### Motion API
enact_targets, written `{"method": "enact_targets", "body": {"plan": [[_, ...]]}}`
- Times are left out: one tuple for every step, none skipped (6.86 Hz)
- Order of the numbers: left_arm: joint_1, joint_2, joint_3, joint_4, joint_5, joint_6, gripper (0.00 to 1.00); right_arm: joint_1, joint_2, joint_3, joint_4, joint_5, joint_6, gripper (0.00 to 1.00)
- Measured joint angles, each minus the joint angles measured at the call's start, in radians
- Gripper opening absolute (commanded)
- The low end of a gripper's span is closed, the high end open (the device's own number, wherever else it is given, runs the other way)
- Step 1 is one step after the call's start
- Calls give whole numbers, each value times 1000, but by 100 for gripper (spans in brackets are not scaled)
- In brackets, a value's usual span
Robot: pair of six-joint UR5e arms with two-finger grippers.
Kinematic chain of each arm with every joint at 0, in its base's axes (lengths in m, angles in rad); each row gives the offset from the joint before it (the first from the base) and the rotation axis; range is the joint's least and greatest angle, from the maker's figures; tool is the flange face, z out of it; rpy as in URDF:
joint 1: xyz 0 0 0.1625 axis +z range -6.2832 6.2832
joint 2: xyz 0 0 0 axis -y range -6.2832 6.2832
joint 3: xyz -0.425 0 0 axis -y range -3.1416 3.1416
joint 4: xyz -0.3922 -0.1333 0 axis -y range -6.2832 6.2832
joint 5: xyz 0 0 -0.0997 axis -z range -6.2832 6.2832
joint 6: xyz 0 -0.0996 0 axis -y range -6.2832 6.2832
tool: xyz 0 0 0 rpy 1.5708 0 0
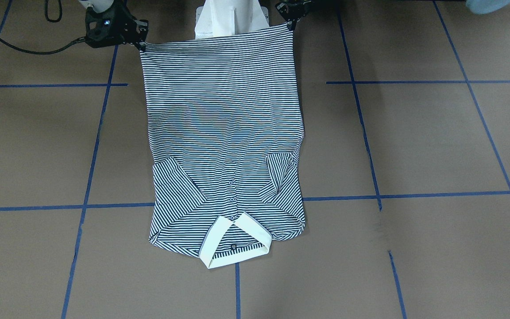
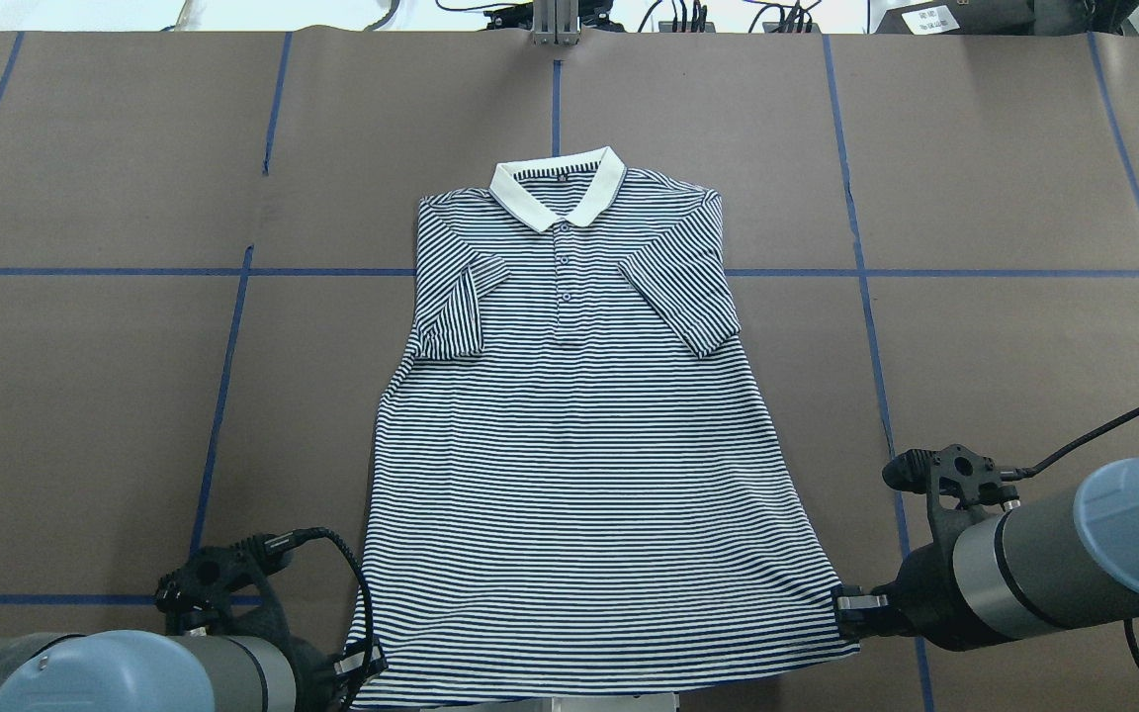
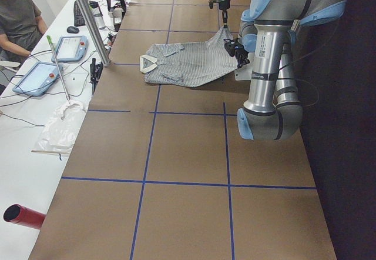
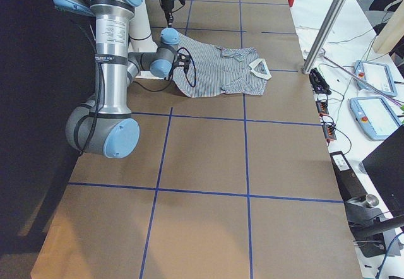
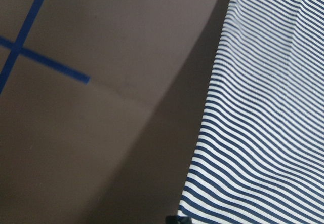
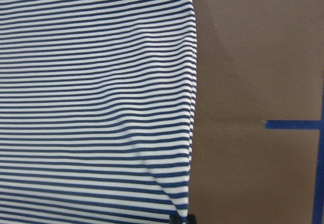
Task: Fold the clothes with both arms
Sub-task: 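Lift the hem with both grippers and fold it toward the collar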
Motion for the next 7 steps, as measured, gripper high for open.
{"method": "enact_targets", "body": {"plan": [[-82,-17,25,-2,-7,84,0,55,103,-79,0,0,-5,0],[-175,-26,64,-8,-21,175,0,121,196,-153,0,2,-23,0],[-249,-30,122,-46,-40,243,0,191,258,-205,1,4,-60,0],[-302,-32,195,-124,-60,286,0,267,293,-243,0,6,-109,0],[-351,-39,261,-194,-87,322,0,339,327,-294,0,13,-162,0],[-425,-65,312,-242,-131,347,0,389,382,-373,1,23,-195,0],[-510,-112,371,-268,-191,370,0,419,442,-453,1,28,-207,0]]}}
